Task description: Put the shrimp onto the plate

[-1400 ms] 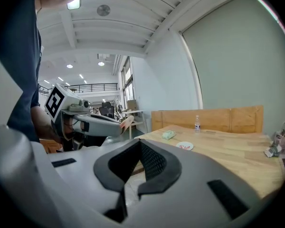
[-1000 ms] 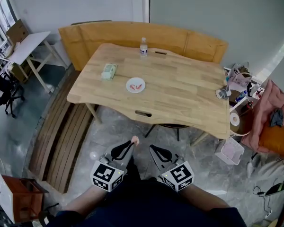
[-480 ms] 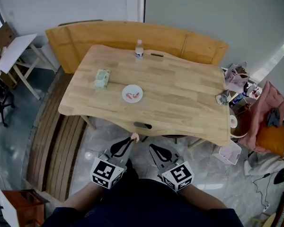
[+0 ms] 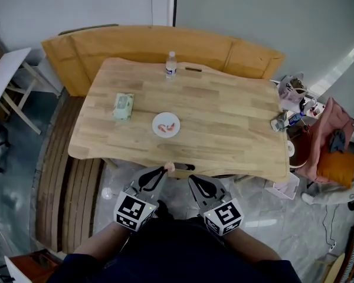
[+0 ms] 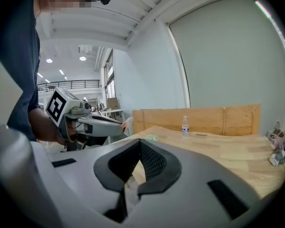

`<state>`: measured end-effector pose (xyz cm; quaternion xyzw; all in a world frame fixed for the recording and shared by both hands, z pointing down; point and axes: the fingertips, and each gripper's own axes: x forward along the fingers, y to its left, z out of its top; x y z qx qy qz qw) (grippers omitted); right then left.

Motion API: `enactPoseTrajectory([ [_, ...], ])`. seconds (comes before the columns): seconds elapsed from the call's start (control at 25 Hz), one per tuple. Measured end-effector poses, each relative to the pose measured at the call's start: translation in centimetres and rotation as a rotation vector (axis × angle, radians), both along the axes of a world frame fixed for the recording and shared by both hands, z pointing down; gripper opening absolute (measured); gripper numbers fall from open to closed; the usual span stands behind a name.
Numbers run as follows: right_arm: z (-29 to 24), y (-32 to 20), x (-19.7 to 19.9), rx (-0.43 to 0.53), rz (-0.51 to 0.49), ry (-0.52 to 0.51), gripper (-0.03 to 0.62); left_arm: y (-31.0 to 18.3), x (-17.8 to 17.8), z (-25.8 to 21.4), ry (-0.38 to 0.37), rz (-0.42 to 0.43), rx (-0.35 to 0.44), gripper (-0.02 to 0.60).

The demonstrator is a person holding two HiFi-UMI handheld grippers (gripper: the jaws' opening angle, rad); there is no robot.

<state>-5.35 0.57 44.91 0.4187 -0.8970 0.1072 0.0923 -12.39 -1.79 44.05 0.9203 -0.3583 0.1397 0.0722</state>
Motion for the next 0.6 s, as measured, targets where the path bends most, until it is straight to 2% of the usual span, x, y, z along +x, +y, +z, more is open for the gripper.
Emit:
enactPoseTrajectory([
  [0.32, 0.0, -3.1, -0.3, -0.003, -0.006, 0.006, 0.01, -3.7, -0.6, 0.2, -0.001, -0.006, -0.003, 0.043],
  [0.6, -0.4, -6.8, 1.4, -0.004, -0.061, 0.001, 0.011, -7.0, 1.2, -0.1, -0.009, -0.051, 0.007, 0.043],
])
